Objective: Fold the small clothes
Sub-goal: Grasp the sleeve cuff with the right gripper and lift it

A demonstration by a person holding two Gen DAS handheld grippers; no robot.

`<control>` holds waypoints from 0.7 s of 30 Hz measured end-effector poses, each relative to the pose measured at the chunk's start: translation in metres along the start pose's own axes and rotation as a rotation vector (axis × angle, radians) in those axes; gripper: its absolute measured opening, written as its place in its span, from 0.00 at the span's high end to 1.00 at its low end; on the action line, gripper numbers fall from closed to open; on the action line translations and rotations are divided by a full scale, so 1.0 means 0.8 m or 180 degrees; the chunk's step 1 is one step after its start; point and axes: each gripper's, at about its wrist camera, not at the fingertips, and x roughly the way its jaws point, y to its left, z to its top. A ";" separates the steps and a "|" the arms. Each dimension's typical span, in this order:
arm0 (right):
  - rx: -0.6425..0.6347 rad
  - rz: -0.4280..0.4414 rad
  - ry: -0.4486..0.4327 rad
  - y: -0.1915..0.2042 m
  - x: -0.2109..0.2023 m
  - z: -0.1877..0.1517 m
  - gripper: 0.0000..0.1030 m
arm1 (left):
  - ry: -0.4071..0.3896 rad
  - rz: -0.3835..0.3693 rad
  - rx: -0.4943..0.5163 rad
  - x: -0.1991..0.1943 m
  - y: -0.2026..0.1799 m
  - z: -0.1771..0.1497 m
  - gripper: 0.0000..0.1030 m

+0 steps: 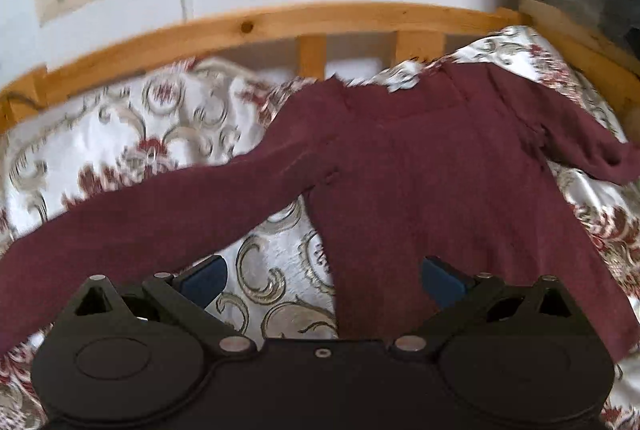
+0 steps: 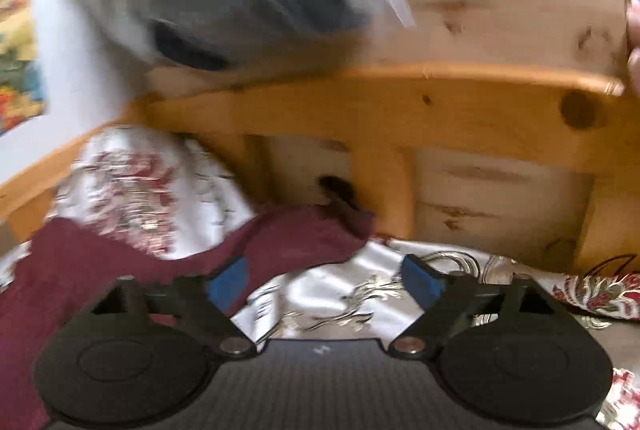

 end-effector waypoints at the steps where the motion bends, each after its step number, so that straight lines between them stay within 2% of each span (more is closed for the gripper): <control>1: 0.0087 -0.0049 0.0048 -0.005 0.009 0.002 0.25 | 0.0044 -0.0008 -0.0066 0.007 0.006 -0.001 0.01; 3: 0.0287 -0.0095 0.0106 -0.016 0.032 0.008 0.32 | 0.0140 -0.0055 -0.0227 0.022 0.019 0.001 0.01; 6: 0.0444 -0.0200 0.0163 -0.028 0.061 0.012 0.37 | 0.0188 -0.0112 -0.0382 0.036 0.034 0.003 0.01; 8: 0.0572 -0.0202 0.0191 -0.036 0.074 0.010 0.37 | 0.0222 -0.0120 -0.0395 0.043 0.039 0.005 0.01; 13: 0.0608 -0.0254 0.0189 -0.034 0.092 0.008 0.46 | 0.0210 -0.0106 -0.0344 0.045 0.045 0.002 0.01; 14: 0.0650 -0.0250 0.0177 -0.035 0.092 0.007 0.58 | 0.0207 -0.0091 -0.0349 0.044 0.046 0.001 0.01; 15: 0.0661 -0.0271 0.0163 -0.034 0.093 0.006 0.76 | 0.0213 -0.0081 -0.0364 0.043 0.048 0.000 0.01; 17: 0.0744 -0.0273 0.0127 -0.035 0.092 0.006 0.82 | 0.0226 -0.0086 -0.0410 0.040 0.051 -0.003 0.01; 18: 0.0804 -0.0252 0.0080 -0.036 0.090 0.006 0.90 | 0.0228 -0.0092 -0.0421 0.038 0.052 -0.004 0.01; 21: 0.0756 -0.0229 -0.0081 -0.029 0.072 0.007 0.93 | 0.0195 -0.0077 -0.0424 0.030 0.054 -0.005 0.01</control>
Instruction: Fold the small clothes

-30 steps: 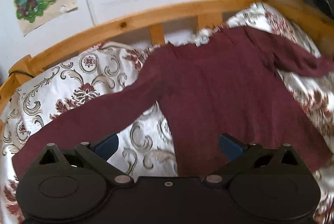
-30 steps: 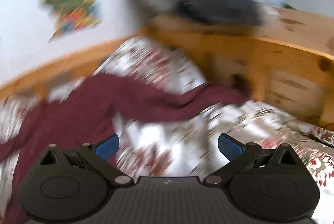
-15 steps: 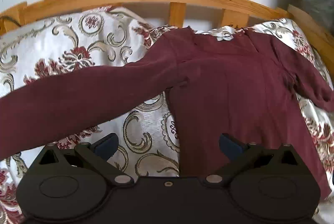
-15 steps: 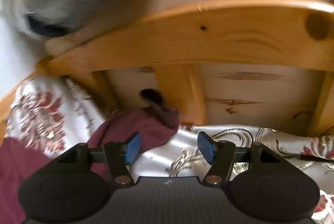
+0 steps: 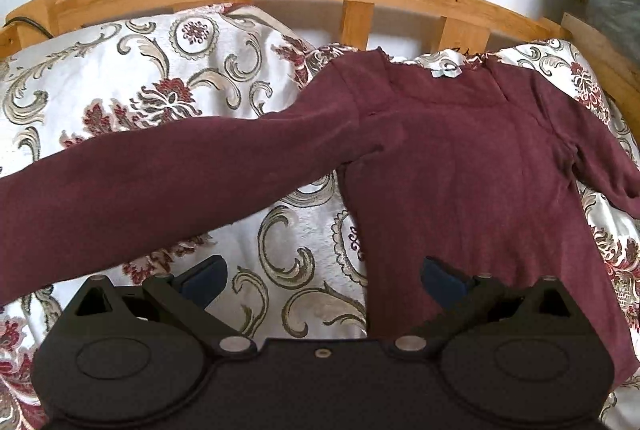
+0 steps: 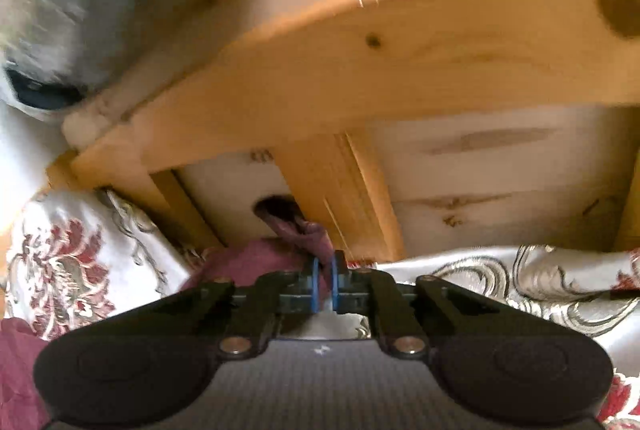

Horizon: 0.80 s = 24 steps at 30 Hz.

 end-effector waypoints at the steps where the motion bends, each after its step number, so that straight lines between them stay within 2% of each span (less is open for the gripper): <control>1: -0.0039 0.0014 -0.0046 0.003 -0.009 0.000 0.94 | -0.0016 0.0002 -0.0005 -0.003 0.001 0.000 0.01; 5: -0.0293 0.0181 -0.0356 0.029 -0.060 0.009 0.94 | -0.0069 -0.0009 -0.0050 -0.014 0.005 0.000 0.01; 8: -0.0599 0.0422 -0.0649 0.063 -0.105 0.015 0.94 | -0.0115 -0.0014 -0.0072 -0.020 0.007 0.001 0.01; 11: -0.0930 0.0807 -0.0959 0.109 -0.154 0.019 0.94 | -0.0160 -0.0012 -0.0086 -0.025 0.008 0.002 0.01; 14: -0.1355 0.1339 -0.1242 0.161 -0.204 0.010 0.94 | -0.0216 -0.0027 -0.0089 -0.031 0.011 0.004 0.01; 18: -0.2072 0.2124 -0.1315 0.228 -0.267 -0.041 0.94 | -0.0267 -0.0007 -0.0128 -0.036 0.017 0.006 0.01; 21: -0.2540 0.2493 -0.1269 0.267 -0.295 -0.106 0.94 | -0.0284 0.0010 -0.0188 -0.038 0.023 0.007 0.01; 24: -0.2924 0.2827 -0.1049 0.295 -0.304 -0.176 0.94 | -0.0292 0.0031 -0.0216 -0.038 0.030 0.009 0.01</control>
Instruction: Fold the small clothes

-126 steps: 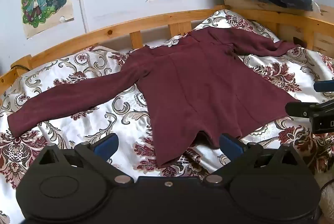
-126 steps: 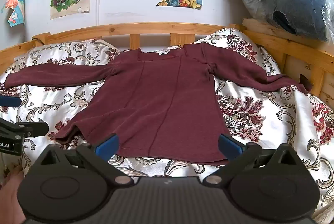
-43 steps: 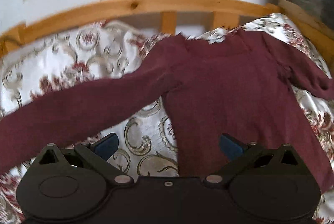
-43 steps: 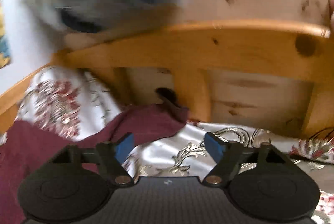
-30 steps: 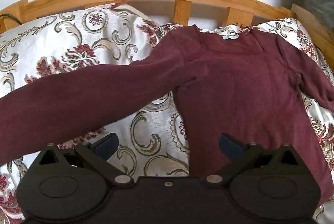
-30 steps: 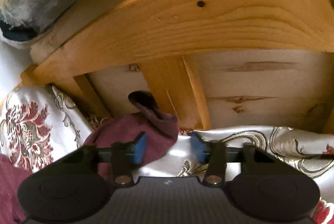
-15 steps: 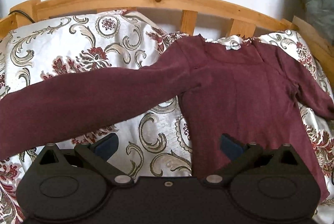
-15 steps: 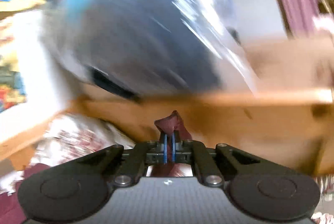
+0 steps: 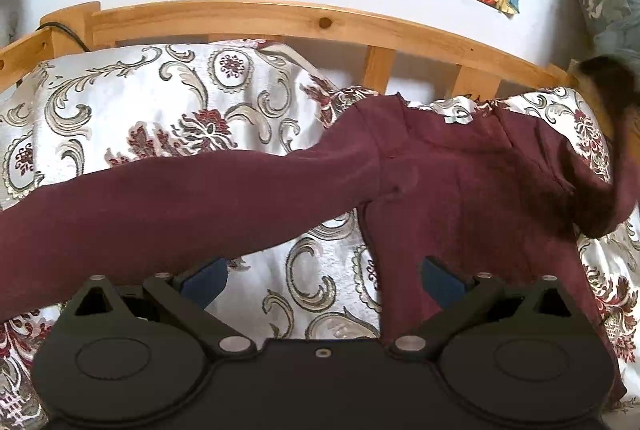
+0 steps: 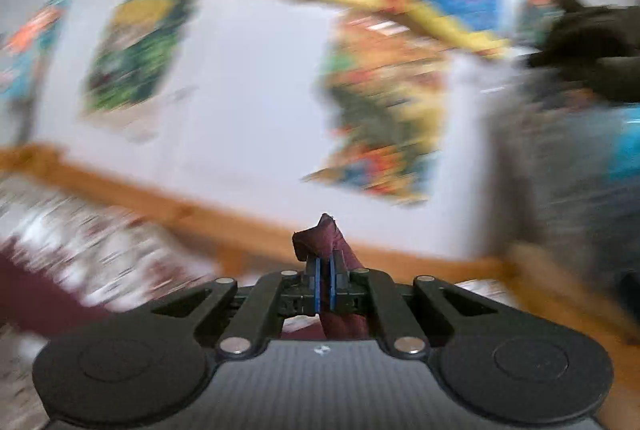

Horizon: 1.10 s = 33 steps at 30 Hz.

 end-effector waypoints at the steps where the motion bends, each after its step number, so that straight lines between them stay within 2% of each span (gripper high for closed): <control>1: -0.0101 0.0115 0.0044 0.019 0.007 -0.008 0.94 | 0.0002 0.0012 -0.0009 0.000 0.002 0.001 0.01; 6: -0.0502 0.0676 0.0385 0.099 0.010 -0.059 0.94 | 0.0004 0.0011 -0.0079 0.005 0.015 0.005 0.01; 10: -0.0800 0.1041 0.0619 0.135 0.003 -0.092 0.93 | -0.0004 -0.0045 -0.0105 0.016 0.021 0.008 0.01; 13: -0.0914 0.1348 0.0708 0.150 -0.007 -0.108 0.74 | 0.0016 -0.0105 -0.0122 0.030 0.020 0.009 0.01; 15: -0.0864 0.1533 0.0780 0.141 -0.019 -0.109 0.35 | 0.0041 -0.0168 -0.0129 0.041 0.017 0.011 0.01; 17: -0.0770 0.1598 0.0800 0.126 -0.029 -0.110 0.27 | 0.0038 -0.0250 -0.0128 0.052 0.011 0.014 0.01; 19: -0.0678 0.1470 0.0858 0.101 -0.031 -0.107 0.26 | 0.0011 -0.0337 -0.0109 0.062 0.004 0.016 0.01; 21: -0.0469 0.1189 0.0942 0.065 -0.026 -0.104 0.26 | -0.0016 -0.0418 -0.0068 0.074 -0.009 0.018 0.01; 25: -0.0018 0.0303 0.1105 -0.019 0.005 -0.107 0.26 | -0.0025 -0.0592 0.0053 0.097 -0.041 0.016 0.01; 27: 0.0234 -0.0028 0.1198 -0.061 0.030 -0.111 0.30 | 0.0034 -0.0660 0.0137 0.109 -0.055 0.012 0.01; 30: 0.0535 -0.0272 0.1384 -0.118 0.073 -0.121 0.38 | 0.0220 -0.0518 0.0253 0.129 -0.076 0.003 0.01; 33: 0.0972 -0.0247 0.1538 -0.163 0.108 -0.134 0.41 | 0.0366 -0.0364 0.0272 0.142 -0.087 -0.007 0.02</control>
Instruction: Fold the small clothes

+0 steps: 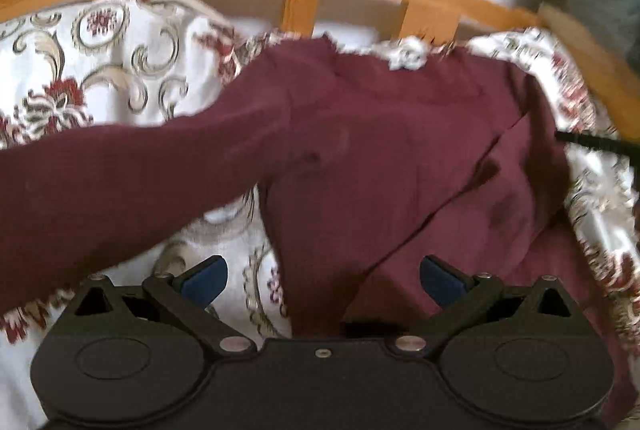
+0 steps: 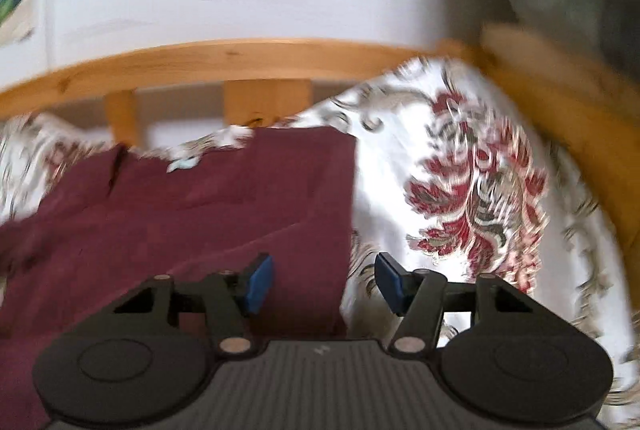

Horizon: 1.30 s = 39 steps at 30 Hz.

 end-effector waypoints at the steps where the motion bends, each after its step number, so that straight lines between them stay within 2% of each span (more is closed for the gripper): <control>1: 0.0096 0.0028 0.0035 -0.009 0.009 0.003 0.41 | 0.0044 0.0037 0.0009 0.003 -0.001 -0.002 0.02; 2: 0.0184 0.0052 0.0074 -0.018 0.018 0.006 0.48 | 0.0079 0.0069 0.0029 0.007 -0.003 -0.005 0.02; 3: 0.0244 0.0080 0.0116 -0.019 0.030 0.007 0.69 | 0.0106 0.0095 0.0057 0.009 -0.003 -0.008 0.02; 4: 0.0292 0.0120 0.0175 -0.022 0.036 0.008 0.85 | 0.0139 0.0139 0.0095 0.013 -0.006 -0.010 0.02; 5: 0.0329 0.0168 0.0231 -0.025 0.040 0.008 0.91 | 0.0183 0.0169 0.0123 0.017 -0.005 -0.014 0.02; 10: 0.0294 -0.0017 -0.0011 -0.036 0.016 0.013 0.93 | 0.0430 0.0243 0.0190 0.037 -0.011 -0.030 0.05; 13: 0.0328 -0.0162 0.0055 -0.043 0.025 0.011 0.93 | 0.0428 0.0331 0.0323 0.042 -0.018 -0.037 0.03; 16: 0.0265 -0.0234 0.0073 -0.038 0.032 0.004 0.91 | 0.0458 0.0315 0.0285 0.042 -0.016 -0.035 0.02; 19: 0.0055 -0.0337 0.0013 -0.025 0.024 0.002 0.81 | 0.0461 0.0225 0.0181 0.030 -0.008 -0.034 0.02; 23: -0.0083 -0.0335 -0.0090 -0.014 -0.001 -0.007 0.57 | 0.0264 0.0163 0.0081 -0.004 0.006 -0.039 0.01; 25: -0.0171 -0.0289 -0.0114 -0.006 -0.016 -0.016 0.54 | 0.0200 0.0220 0.0110 -0.019 0.014 -0.041 0.01; 30: -0.0272 -0.0085 -0.0195 0.021 -0.065 -0.045 0.32 | -0.0040 0.0580 0.0026 -0.067 0.044 -0.044 0.01; 32: -0.0305 0.0029 -0.0229 0.037 -0.085 -0.058 0.26 | -0.0171 0.0751 -0.0048 -0.092 0.060 -0.046 0.01; 36: -0.0294 0.0277 -0.0242 0.079 -0.121 -0.088 0.23 | -0.0419 0.1209 -0.0246 -0.144 0.102 -0.053 0.01; 39: -0.0216 0.0489 -0.0298 0.114 -0.145 -0.109 0.18 | -0.0689 0.1673 -0.0262 -0.186 0.138 -0.057 0.01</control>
